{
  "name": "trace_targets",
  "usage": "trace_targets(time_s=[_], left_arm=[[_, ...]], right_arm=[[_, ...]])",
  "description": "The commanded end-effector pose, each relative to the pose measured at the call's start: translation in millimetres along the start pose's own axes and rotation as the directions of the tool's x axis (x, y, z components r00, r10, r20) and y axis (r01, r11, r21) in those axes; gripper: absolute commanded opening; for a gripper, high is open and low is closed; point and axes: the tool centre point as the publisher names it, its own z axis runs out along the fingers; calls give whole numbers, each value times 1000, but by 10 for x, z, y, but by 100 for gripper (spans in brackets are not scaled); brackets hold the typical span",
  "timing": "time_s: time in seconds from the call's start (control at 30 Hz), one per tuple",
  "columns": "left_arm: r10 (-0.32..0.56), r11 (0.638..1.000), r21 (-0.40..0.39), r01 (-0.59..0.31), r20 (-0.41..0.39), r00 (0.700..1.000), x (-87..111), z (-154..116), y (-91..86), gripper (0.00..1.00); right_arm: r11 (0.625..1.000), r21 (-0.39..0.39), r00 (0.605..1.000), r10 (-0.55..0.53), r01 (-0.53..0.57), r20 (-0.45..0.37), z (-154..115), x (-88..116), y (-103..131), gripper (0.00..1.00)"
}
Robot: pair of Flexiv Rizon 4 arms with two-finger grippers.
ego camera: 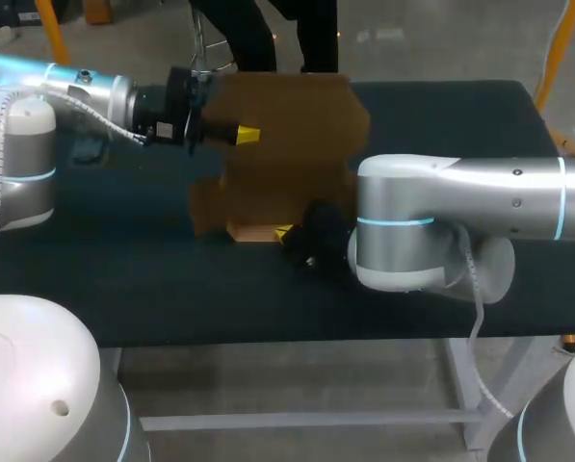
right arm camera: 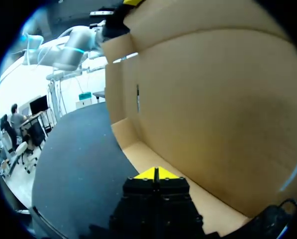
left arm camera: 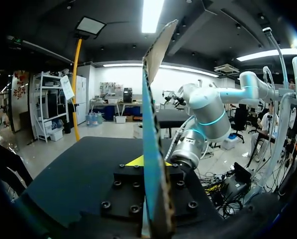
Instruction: Assemble the packaging by folding the flat box into shape, placing the metal phone stand inside, and closing the box properly
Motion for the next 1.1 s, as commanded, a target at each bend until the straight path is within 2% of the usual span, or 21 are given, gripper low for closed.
trace_targets(time_s=[0.03,0.67,1.1], left_arm=[[1,1000,-2,-1,3,1000,86,25,14,0],[-64,998,17,64,-15,998,243,76,253,0],[-89,996,-13,89,-10,996,330,108,317,0]], right_arm=[[1000,-2,1000,-1,1,7,49,18,-37,0],[1000,-2,1000,-1,1,7,49,18,-37,0],[1000,-2,1000,-1,1,7,49,18,-37,0]])
